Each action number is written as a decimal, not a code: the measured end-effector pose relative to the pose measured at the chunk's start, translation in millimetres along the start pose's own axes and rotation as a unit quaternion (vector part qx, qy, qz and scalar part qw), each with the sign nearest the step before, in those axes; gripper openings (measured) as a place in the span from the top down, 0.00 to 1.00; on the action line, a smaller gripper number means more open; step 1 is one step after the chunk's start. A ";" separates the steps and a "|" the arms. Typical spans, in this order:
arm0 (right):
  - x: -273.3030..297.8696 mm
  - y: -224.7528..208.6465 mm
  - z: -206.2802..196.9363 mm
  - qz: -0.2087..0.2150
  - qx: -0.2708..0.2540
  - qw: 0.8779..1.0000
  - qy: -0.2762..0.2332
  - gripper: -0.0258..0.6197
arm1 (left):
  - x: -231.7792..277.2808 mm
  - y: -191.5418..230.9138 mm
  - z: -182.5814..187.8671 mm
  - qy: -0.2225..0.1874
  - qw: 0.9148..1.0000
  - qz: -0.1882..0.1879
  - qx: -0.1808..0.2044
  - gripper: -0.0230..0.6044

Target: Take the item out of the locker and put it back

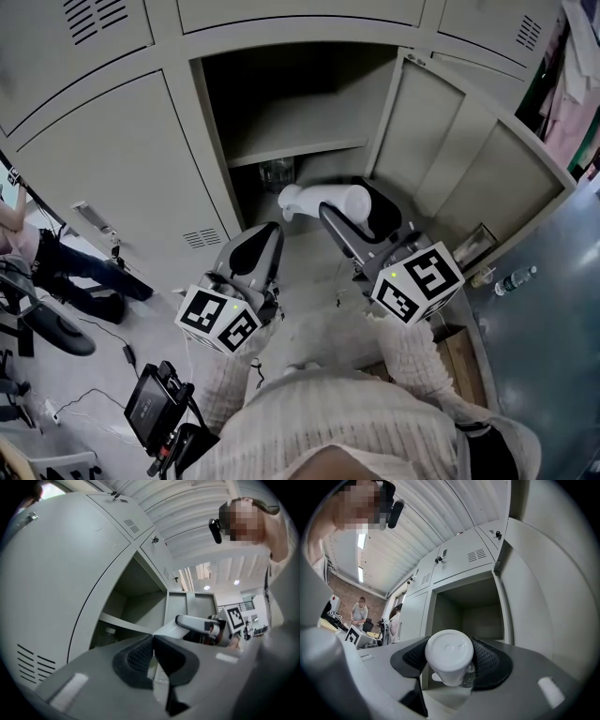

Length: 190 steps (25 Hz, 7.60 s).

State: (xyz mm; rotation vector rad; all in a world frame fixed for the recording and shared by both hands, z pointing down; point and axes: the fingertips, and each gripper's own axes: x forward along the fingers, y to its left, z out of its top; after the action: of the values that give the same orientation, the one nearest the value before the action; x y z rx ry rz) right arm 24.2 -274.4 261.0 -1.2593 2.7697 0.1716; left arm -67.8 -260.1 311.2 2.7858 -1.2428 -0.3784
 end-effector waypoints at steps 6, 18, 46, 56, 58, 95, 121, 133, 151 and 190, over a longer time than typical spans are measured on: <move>-0.2 -2.3 -1.1 -0.002 0.002 1.000 0.001 0.55 | 2.3 -3.4 3.1 -0.004 1.000 -0.008 0.001 0.95; -1.7 -5.2 5.1 -0.005 -0.005 1.000 -0.003 0.55 | 6.2 -7.8 2.2 0.001 1.000 -0.014 0.004 0.95; 1.8 -1.7 96.4 0.006 -0.054 0.993 -0.109 0.55 | 2.5 0.9 8.7 -0.005 0.999 -0.032 -0.014 0.95; 34.9 -21.1 101.7 -0.011 -0.068 0.990 -0.126 0.55 | -7.7 21.9 17.3 -0.019 1.000 -0.008 -0.019 0.95; 41.6 -24.3 99.6 -0.013 -0.068 0.990 -0.126 0.55 | -7.9 25.9 18.2 -0.019 1.000 -0.004 -0.018 0.95; 160.7 -52.8 6.9 -0.051 -0.155 0.980 0.117 0.54 | 18.2 36.8 12.2 0.008 0.999 -0.036 -0.014 0.95; 172.9 -49.9 0.6 -0.036 -0.171 0.971 0.165 0.51 | 18.8 34.7 24.0 -0.004 0.999 -0.037 -0.006 0.95; 114.1 -38.2 33.1 -0.024 -0.115 0.993 0.032 0.64 | 25.7 24.0 26.0 0.007 0.999 -0.036 0.004 0.95; 12.0 19.2 22.0 0.019 -0.060 0.992 -0.107 0.92 | 13.8 9.0 20.2 0.026 0.999 0.009 0.028 0.95; -5.2 53.6 -57.6 0.048 -0.010 0.999 -0.012 0.96 | 6.9 -19.5 -27.0 0.067 0.997 0.000 0.026 0.95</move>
State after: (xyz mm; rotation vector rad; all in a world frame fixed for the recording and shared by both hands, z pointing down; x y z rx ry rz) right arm -15.1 -243.7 322.0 -1.1220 2.8165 0.2208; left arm -42.4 -253.2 332.9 2.8001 -1.2407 -0.1596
